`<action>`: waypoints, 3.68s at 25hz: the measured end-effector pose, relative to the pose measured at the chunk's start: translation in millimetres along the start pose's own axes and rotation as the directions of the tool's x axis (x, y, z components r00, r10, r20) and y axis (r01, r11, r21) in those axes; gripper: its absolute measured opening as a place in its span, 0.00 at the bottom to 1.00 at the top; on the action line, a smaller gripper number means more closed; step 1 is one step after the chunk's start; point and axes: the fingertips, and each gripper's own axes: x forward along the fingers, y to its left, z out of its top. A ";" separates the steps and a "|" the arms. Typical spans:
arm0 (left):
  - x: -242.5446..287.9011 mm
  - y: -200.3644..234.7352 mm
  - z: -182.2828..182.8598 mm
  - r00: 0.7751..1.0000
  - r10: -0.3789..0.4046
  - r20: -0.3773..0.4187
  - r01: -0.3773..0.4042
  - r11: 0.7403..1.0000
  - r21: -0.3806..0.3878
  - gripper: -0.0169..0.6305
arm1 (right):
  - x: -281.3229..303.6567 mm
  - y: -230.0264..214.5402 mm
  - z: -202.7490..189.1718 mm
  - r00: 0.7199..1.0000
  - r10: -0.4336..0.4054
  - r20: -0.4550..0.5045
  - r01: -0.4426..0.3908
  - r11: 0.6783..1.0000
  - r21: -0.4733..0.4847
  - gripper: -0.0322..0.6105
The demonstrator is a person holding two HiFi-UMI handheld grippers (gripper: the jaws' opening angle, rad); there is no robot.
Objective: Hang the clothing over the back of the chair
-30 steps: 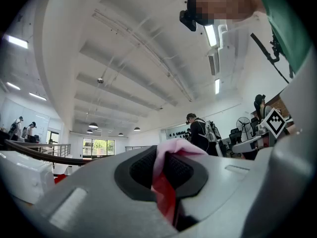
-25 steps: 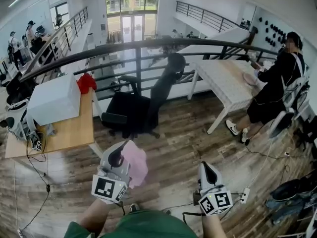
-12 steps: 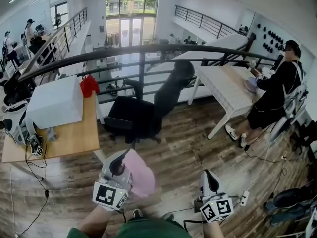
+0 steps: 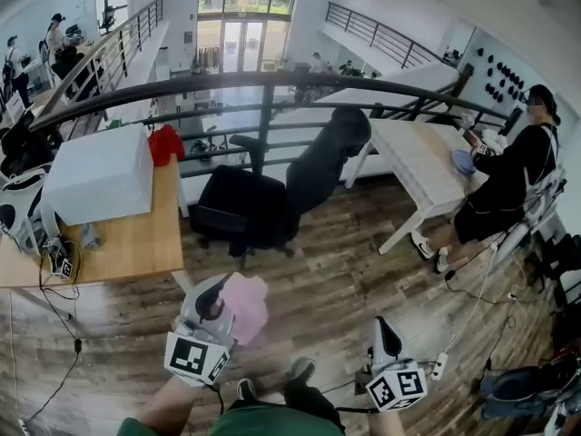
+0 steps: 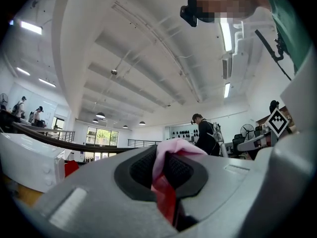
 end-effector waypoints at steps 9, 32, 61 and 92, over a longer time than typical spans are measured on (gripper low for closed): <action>49.8 36.5 6.6 0.991 0.134 0.000 -0.134 0.989 0.062 0.07 | 88.2 -23.7 8.2 0.991 0.131 0.028 -0.132 0.991 0.021 0.04; 245.7 -2.6 22.9 0.973 0.228 0.039 -0.231 0.961 0.153 0.07 | 193.9 -217.4 43.6 0.987 0.154 0.054 -0.157 0.984 0.078 0.04; 679.0 188.7 -51.6 0.975 -0.041 -0.220 0.061 0.995 0.084 0.07 | 437.9 -290.2 72.2 0.996 -0.091 -0.007 0.092 0.994 0.067 0.04; 829.4 -236.6 -0.5 0.925 -0.356 -0.133 0.374 0.917 0.143 0.07 | 350.3 -529.5 70.5 0.999 -0.045 0.005 0.044 0.986 0.159 0.04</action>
